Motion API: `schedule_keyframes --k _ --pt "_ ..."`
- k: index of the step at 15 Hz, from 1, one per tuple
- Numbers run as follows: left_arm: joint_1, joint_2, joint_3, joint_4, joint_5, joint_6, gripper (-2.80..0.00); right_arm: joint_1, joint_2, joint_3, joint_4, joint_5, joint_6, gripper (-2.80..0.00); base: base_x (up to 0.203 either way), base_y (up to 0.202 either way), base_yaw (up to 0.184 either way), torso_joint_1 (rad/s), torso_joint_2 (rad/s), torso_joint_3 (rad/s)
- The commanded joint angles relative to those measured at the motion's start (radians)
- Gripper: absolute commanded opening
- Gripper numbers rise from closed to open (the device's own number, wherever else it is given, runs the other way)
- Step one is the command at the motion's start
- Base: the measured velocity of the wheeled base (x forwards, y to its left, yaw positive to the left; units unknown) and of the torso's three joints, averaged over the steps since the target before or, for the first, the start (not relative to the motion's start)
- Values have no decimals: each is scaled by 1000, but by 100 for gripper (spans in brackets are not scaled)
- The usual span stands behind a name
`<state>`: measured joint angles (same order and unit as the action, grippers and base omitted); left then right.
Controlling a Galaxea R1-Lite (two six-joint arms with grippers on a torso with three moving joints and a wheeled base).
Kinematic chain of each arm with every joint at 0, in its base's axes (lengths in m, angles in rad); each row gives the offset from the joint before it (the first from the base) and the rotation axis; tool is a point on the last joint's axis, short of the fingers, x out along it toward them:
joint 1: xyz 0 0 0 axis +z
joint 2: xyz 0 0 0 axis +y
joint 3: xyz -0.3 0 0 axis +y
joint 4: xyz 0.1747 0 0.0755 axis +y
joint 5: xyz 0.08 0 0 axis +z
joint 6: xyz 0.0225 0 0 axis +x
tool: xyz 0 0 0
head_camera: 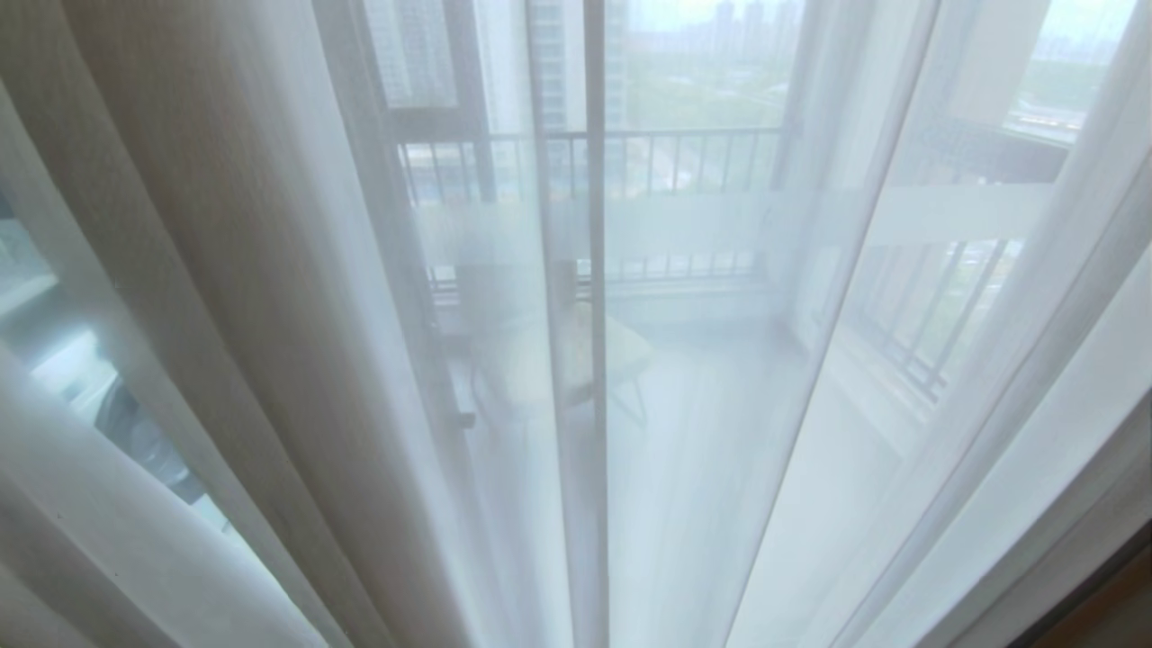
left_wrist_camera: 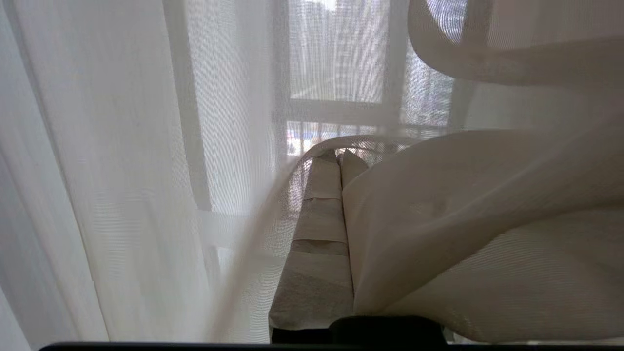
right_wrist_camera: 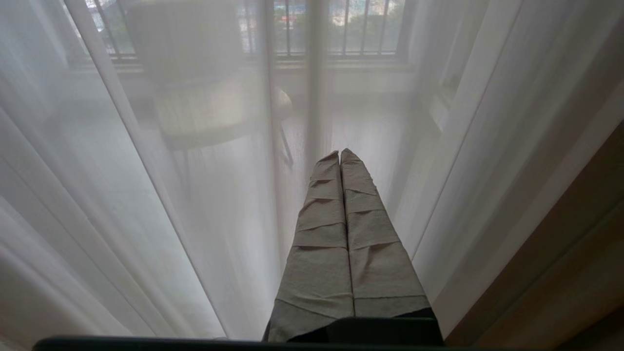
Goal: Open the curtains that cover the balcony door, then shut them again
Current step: Close the outer curtains on both sides
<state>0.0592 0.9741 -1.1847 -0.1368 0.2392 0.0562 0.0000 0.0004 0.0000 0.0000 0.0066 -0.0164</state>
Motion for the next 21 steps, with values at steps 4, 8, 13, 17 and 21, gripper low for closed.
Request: schedule_keyframes --k 4,8,13,17,21 --pt "-41 -77 -41 10 -107 -1 -280 0 0 0 0 1 0 -280 0 0 0 0 0 0" --pt "-111 -92 -59 11 -183 -2 -280 0 0 0 0 1 0 -280 0 0 0 0 0 0" --pt "-167 -69 -77 12 -443 -1 -280 0 0 0 0 1 0 -280 0 0 0 0 0 0" --pt "-287 32 -147 13 -546 0 -280 0 0 0 0 1 0 -280 0 0 0 0 0 0" --pt "-523 196 -271 13 -517 2 -280 0 0 0 0 1 0 -280 0 0 0 0 0 0"
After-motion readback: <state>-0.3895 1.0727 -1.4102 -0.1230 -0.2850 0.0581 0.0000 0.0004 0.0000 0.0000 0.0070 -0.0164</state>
